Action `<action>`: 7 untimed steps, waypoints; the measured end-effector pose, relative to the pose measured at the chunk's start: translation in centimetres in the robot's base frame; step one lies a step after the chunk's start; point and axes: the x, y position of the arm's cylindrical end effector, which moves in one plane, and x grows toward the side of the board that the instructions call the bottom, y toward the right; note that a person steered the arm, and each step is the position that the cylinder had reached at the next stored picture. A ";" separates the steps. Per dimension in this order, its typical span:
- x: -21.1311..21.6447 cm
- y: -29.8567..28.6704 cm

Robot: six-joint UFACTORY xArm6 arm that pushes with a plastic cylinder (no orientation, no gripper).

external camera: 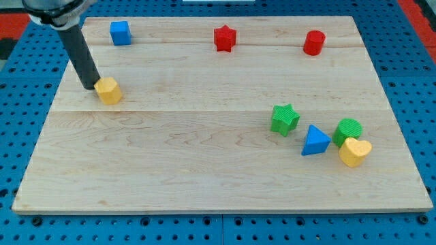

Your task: Move the yellow hexagon to the bottom of the green star

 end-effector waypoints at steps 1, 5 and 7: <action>0.7 6.0; 0.8 7.4; 6.3 8.4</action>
